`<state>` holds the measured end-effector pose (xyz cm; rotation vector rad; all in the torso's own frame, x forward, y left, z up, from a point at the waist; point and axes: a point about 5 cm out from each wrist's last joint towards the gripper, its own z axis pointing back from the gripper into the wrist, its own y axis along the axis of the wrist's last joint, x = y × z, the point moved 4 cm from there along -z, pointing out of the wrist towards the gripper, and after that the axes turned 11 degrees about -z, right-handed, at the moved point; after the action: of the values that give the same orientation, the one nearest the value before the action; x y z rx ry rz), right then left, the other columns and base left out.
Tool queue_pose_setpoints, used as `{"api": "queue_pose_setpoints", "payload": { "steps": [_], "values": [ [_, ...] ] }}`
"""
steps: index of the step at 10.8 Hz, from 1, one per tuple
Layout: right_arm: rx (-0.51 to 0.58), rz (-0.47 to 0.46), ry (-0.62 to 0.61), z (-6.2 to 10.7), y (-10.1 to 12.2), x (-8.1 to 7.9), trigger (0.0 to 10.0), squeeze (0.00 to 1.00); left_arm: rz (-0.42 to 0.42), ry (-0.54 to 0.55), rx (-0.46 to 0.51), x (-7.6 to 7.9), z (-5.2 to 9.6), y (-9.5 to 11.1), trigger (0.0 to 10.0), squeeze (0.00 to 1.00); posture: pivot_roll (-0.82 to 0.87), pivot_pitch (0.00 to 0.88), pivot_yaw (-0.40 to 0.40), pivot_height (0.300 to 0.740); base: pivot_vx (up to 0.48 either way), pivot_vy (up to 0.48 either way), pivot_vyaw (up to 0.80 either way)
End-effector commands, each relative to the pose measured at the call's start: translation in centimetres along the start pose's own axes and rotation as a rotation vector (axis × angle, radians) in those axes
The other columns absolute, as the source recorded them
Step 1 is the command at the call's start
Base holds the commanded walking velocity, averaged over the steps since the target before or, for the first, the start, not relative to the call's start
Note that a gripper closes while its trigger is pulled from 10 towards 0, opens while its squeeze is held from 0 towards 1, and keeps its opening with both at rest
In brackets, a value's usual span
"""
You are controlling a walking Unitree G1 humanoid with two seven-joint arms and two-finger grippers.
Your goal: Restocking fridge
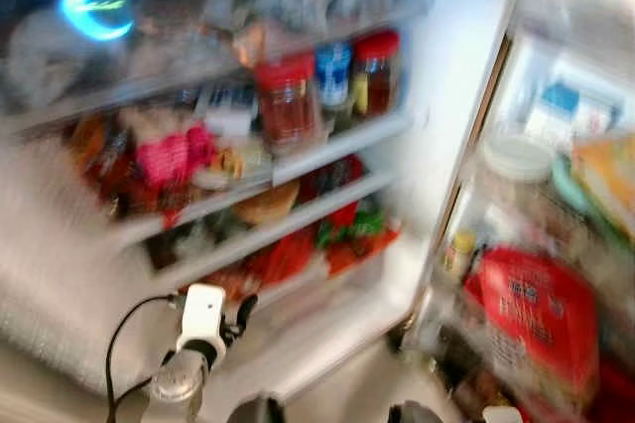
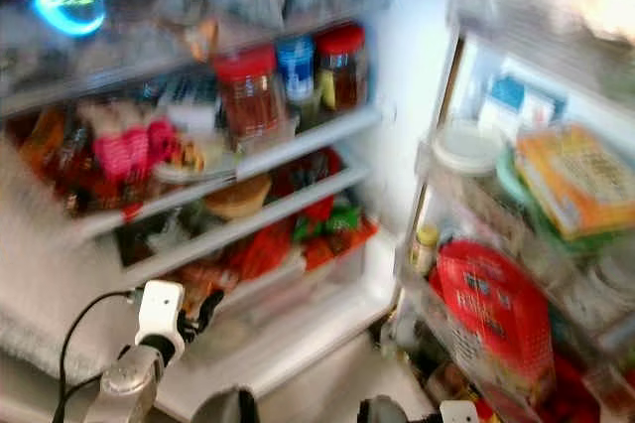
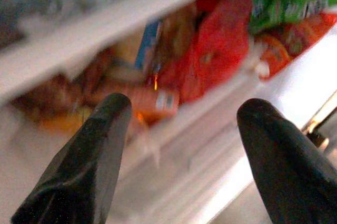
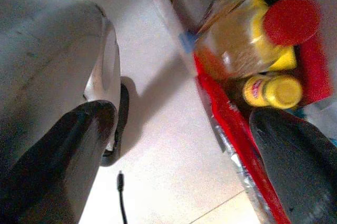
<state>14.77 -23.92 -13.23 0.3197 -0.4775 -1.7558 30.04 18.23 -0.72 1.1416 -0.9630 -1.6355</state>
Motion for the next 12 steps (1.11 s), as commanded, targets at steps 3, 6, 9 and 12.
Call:
{"api": "queue_pose_setpoints", "payload": {
  "steps": [3, 6, 9, 12],
  "values": [
    [0.001, -0.001, 0.024, 0.0, -0.1, -0.7, 10.0, 0.00, -0.012, 0.007, -0.042, -0.3, 0.5, -1.2, 10.0, 0.00, -0.14, 0.000, 0.041, 0.647, -0.311, 0.000, 0.00],
    [0.003, -0.001, 0.026, -0.1, 0.1, -0.8, 10.0, 0.00, 0.092, 0.086, -0.137, -1.4, 1.0, -3.2, 10.0, 0.00, -0.12, 0.000, 0.036, 0.647, -0.207, 0.000, 0.00],
    [0.007, -0.010, 0.030, -0.1, 0.3, -0.9, 10.0, 0.00, 0.229, 0.173, -0.458, -2.0, 4.3, -9.7, 10.0, 0.00, -0.13, 0.000, 0.037, 0.647, 0.000, 0.000, 0.00],
    [0.013, -0.010, 0.044, -0.1, 0.5, -1.1, 10.0, 0.00, 0.219, 0.152, -0.565, -1.0, 6.0, -11.8, 10.0, 0.00, -0.13, 0.000, 0.040, 0.647, 0.000, 0.456, 0.00]
  ]
}}
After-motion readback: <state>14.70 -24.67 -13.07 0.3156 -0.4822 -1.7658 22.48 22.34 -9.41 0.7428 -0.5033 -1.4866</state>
